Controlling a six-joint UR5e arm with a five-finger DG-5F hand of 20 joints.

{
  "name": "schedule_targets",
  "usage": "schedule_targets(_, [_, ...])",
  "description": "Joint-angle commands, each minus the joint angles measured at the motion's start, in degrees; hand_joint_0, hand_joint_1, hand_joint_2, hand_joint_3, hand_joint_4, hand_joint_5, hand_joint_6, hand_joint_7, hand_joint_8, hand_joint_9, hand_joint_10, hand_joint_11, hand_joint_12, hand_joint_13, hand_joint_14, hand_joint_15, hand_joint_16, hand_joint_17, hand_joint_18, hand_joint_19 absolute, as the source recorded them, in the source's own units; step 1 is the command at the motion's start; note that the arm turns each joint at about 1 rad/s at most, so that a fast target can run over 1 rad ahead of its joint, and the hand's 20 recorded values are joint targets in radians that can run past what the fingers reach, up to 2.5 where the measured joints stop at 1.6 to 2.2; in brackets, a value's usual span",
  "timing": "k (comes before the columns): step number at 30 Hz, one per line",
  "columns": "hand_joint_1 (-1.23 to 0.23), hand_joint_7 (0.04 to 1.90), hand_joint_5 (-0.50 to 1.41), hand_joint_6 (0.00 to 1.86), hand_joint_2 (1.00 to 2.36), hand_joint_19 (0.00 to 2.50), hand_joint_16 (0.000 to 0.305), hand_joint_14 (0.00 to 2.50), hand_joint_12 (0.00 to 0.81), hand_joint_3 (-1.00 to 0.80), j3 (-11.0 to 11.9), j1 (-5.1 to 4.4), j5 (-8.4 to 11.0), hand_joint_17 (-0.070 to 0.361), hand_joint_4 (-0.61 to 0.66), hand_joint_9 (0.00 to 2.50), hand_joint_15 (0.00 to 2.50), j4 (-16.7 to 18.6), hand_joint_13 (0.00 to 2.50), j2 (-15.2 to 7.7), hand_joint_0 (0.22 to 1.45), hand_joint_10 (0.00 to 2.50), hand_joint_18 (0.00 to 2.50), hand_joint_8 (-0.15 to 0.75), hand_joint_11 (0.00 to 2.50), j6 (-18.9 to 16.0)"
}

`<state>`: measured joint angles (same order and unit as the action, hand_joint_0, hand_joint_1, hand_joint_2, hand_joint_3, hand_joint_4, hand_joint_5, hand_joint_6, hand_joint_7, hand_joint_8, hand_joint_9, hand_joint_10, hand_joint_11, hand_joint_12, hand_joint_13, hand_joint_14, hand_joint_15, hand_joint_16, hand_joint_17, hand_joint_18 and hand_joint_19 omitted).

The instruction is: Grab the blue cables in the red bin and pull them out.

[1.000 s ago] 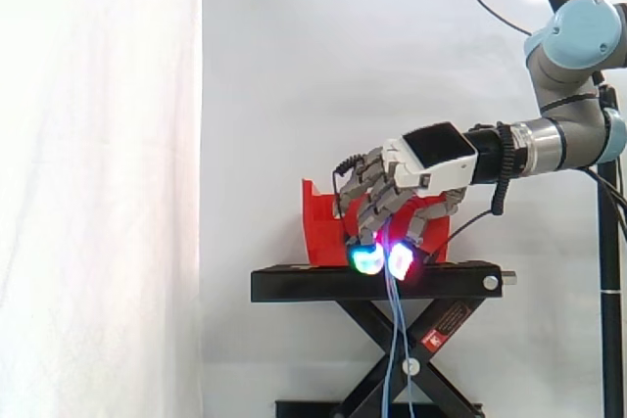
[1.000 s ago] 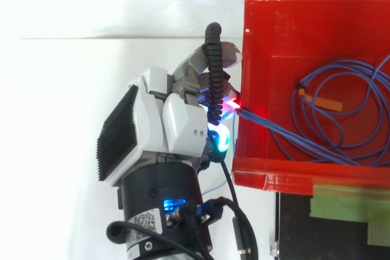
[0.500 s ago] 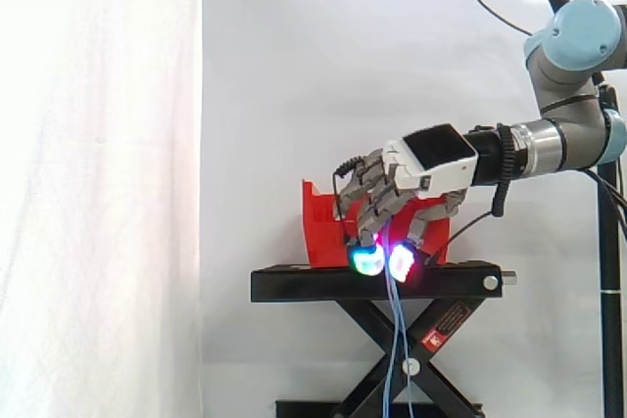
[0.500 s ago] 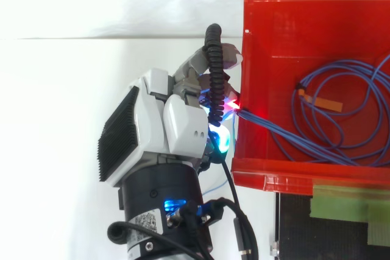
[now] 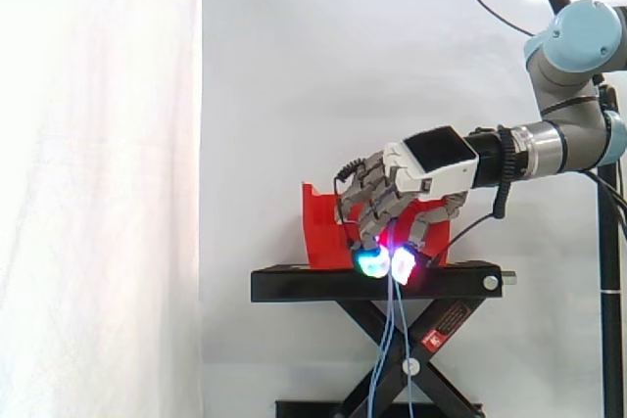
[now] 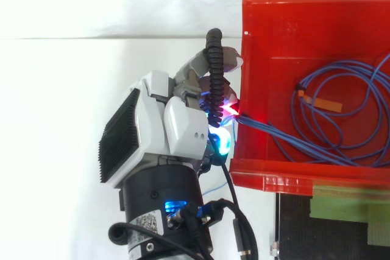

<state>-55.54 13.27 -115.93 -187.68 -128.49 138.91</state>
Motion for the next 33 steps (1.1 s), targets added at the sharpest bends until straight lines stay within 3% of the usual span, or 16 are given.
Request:
schedule_targets(1, [-0.91,0.87,0.93,0.37,1.0,0.71,0.05,0.02,0.356,-1.0,-0.09,0.0,0.0,0.112,0.18,1.1,0.52,-0.14,0.79,-0.01,0.9,0.03,0.73,0.284,0.88,0.0])
schedule_targets(14, [-0.9,0.85,0.93,0.42,1.0,0.71,0.05,0.02,0.356,-1.0,-0.09,0.0,0.09,0.112,0.19,1.11,0.52,-0.23,0.79,-0.01,0.91,0.03,0.74,0.281,0.88,0.0])
schedule_targets(23, [-0.9,0.84,0.92,0.42,1.0,0.71,0.05,0.02,0.356,-1.0,-0.09,-0.7,0.35,0.112,0.18,1.1,0.52,-1.2,0.8,0.08,0.92,0.03,0.74,0.281,0.87,-0.35])
schedule_targets(28, [-0.9,0.84,0.92,0.42,1.0,0.7,0.05,0.02,0.356,-1.0,0.17,-1.23,0.26,0.112,0.18,1.11,0.52,-2.78,0.8,0.08,0.92,0.03,0.74,0.286,0.87,-3.69])
schedule_targets(33, [-0.9,0.84,0.92,0.42,1.0,0.71,0.05,0.02,0.355,-1.0,1.05,-1.76,0.26,0.112,0.19,1.11,0.52,-4.45,0.79,0.08,0.92,0.03,0.73,0.281,0.88,-12.3])
